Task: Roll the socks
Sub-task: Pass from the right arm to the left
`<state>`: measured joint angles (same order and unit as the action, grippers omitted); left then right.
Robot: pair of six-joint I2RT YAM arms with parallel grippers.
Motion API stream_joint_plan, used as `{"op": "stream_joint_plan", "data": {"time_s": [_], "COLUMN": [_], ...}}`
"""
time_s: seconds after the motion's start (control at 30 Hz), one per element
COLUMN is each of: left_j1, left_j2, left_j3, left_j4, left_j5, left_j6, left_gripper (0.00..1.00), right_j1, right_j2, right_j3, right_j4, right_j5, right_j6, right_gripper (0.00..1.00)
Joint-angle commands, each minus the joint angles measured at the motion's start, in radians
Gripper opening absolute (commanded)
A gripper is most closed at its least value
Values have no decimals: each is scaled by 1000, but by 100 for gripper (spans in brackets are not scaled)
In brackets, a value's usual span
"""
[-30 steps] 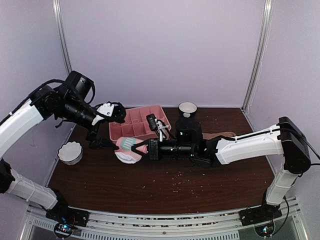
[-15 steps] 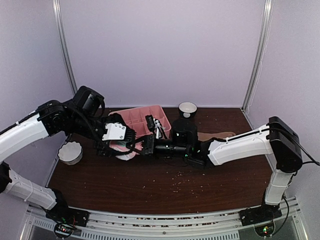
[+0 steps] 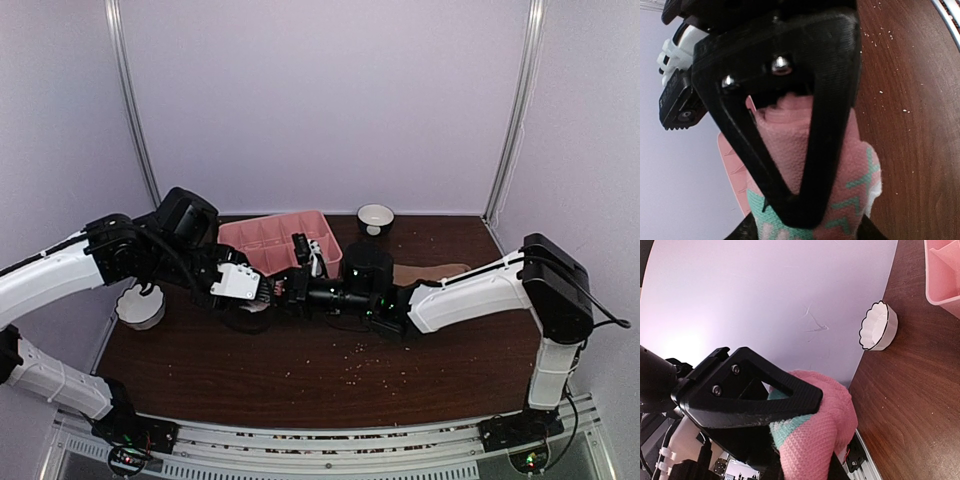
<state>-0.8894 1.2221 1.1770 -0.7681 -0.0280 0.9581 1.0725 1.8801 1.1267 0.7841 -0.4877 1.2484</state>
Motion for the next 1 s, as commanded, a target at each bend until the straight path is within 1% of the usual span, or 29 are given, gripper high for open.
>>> {"op": "stream_joint_plan", "data": {"time_s": [0.0,0.03,0.13,0.23,0.33,0.37,0.4,0.47,0.5,0.53,0.6,0.7,0.83,0.97], "left_j1": [4,4,4,4,4,4,2,-5,-5,-5,-6,-6,-10,-13], "left_j2": [-12,-12,-15,-11,1,0,-9,-36,-39,-35,-39,-85,-144,-183], "left_j3": [-50,-56,-75,-74,-67,-75,-93,-143,-156,-159,-163,-187,-215,-236], "left_j4": [98,100,114,93,65,72,97,185,225,243,277,310,293,240], "left_j5": [-113,-125,-157,-162,-162,-173,-189,-240,-274,-306,-349,-365,-369,-363], "left_j6": [38,41,48,38,9,8,16,55,74,87,124,218,305,372], "left_gripper": [46,45,33,25,16,16,20,33,38,40,40,38,39,40], "right_j1": [15,16,14,12,9,8,9,9,8,8,9,16,23,29], "right_j2": [16,18,22,19,6,1,0,4,6,10,27,50,51,62], "right_j3": [10,13,10,0,-5,-4,-7,-10,-11,-15,-16,-10,-7,1], "right_j4": [118,114,112,124,131,132,150,207,240,275,347,412,416,442], "right_j5": [-55,-55,-51,-44,-42,-42,-41,-39,-34,-25,-13,8,28,32], "right_j6": [65,67,75,85,89,89,99,142,170,195,249,303,307,327], "right_gripper": [2,4,12,18,20,19,16,9,6,4,0,0,0,0]}}
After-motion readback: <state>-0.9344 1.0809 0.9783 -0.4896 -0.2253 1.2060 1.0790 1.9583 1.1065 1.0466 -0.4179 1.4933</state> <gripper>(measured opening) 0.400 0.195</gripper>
